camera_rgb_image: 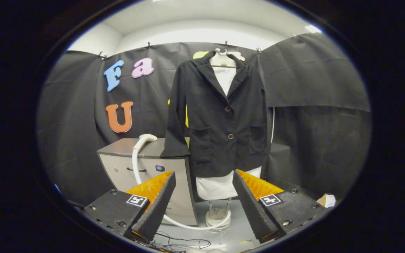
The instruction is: Iron the clothes twice with a garment steamer, once on the left side and once on the right side.
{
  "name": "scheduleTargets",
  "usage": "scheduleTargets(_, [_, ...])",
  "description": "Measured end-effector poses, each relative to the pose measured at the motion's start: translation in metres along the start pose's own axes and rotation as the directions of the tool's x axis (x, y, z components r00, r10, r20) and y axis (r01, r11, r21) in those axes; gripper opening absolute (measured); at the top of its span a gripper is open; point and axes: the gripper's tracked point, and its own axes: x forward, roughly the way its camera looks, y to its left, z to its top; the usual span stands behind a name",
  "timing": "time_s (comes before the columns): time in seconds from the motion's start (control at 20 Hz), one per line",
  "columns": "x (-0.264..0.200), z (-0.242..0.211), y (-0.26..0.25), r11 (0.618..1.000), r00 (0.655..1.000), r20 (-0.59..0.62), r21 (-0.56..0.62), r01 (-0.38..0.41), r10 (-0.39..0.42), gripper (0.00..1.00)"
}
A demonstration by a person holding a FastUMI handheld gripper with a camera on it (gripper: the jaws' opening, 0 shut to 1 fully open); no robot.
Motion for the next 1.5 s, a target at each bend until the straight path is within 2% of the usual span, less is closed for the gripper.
scheduleTargets(0.2, [0.020, 0.010, 0.014, 1.000, 1.000, 0.000, -0.019, -0.009, 0.009, 1.00])
scheduleTargets(0.4, [0.062, 0.027, 0.046, 0.998, 0.998, -0.006, -0.032, -0.060, 0.060, 1.00])
scheduleTargets(0.7, [0.158, 0.053, 0.136, 0.979, 0.979, -0.044, -0.034, -0.201, 0.199, 1.00])
scheduleTargets(1.05, [0.266, 0.055, 0.246, 0.950, 0.941, -0.143, -0.007, -0.311, 0.307, 1.00])
scheduleTargets(1.25, [0.319, 0.037, 0.298, 0.944, 0.918, -0.229, 0.012, -0.331, 0.325, 1.00])
scheduleTargets(1.5, [0.378, 0.007, 0.335, 0.951, 0.892, -0.349, -0.005, -0.310, 0.288, 1.00])
